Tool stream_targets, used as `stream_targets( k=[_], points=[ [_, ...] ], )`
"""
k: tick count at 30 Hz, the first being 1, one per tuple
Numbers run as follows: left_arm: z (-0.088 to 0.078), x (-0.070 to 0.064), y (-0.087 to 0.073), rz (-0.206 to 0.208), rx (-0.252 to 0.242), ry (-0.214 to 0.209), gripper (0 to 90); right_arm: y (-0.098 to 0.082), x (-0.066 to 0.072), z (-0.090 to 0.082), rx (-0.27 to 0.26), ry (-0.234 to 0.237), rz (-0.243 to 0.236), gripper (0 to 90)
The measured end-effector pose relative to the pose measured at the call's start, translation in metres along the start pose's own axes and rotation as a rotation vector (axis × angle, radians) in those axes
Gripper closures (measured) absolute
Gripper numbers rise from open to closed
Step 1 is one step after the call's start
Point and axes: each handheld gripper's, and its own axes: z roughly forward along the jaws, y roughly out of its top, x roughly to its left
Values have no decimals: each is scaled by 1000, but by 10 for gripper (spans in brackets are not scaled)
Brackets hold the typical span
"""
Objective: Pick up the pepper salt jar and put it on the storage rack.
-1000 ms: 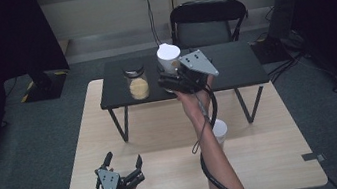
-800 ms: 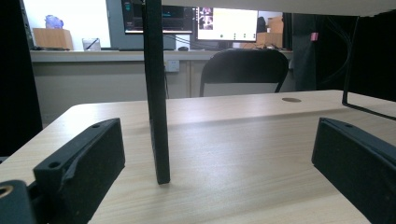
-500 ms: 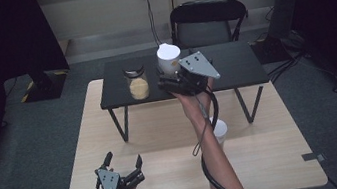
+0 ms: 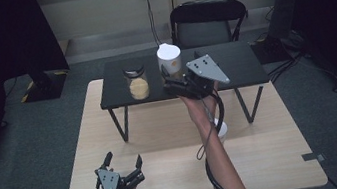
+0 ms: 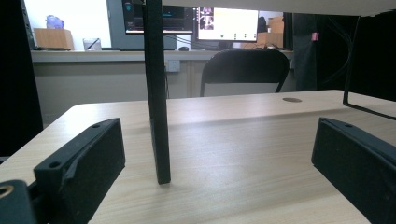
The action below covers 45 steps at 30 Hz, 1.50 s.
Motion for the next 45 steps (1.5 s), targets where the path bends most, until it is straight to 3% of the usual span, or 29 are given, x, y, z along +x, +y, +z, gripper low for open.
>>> stream_targets(
  k=[12,45],
  points=[
    [0,0,0,-1,0,1,22,-1,-5,-12,2,-3,-9,0],
    [0,0,0,0,1,3,22,-3,-13,-63,-90,-30,-36,0]
  ],
)
